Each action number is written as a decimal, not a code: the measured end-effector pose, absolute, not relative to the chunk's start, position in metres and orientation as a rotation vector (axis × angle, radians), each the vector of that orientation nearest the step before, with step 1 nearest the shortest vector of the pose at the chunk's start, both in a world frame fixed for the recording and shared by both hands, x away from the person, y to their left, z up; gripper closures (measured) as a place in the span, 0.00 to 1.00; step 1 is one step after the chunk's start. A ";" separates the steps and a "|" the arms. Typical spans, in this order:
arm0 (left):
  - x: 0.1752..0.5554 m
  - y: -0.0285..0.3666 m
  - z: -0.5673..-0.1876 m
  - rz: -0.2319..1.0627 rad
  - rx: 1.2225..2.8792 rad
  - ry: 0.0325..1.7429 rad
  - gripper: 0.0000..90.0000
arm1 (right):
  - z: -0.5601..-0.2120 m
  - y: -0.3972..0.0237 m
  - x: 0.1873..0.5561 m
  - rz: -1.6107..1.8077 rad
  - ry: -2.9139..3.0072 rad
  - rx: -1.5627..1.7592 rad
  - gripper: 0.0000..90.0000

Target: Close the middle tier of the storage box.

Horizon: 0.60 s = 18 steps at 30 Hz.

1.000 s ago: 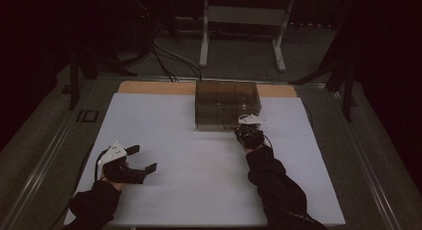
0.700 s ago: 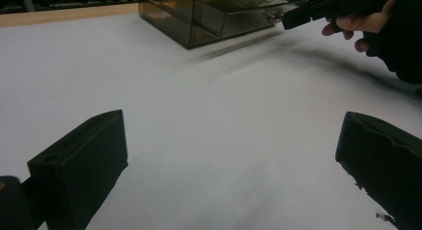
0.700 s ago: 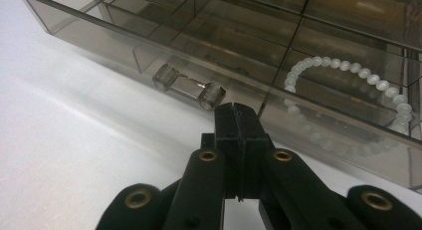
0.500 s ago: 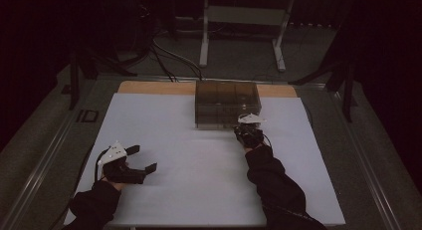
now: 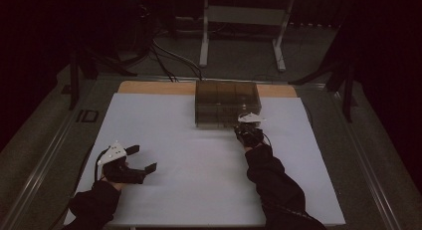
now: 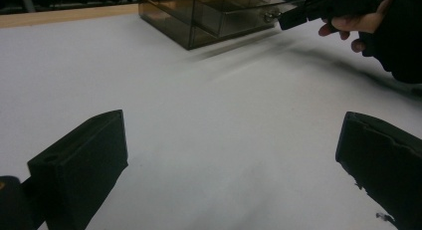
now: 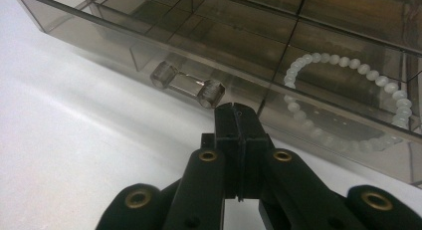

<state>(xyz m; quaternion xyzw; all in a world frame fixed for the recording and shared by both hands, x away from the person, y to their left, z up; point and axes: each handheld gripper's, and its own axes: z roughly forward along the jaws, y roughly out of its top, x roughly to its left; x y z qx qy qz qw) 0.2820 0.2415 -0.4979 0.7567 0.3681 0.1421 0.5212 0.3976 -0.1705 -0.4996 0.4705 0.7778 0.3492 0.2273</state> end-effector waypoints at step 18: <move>0.282 0.242 -0.498 0.343 1.814 0.880 0.02 | -0.499 -0.170 0.403 0.966 2.137 1.306 1.00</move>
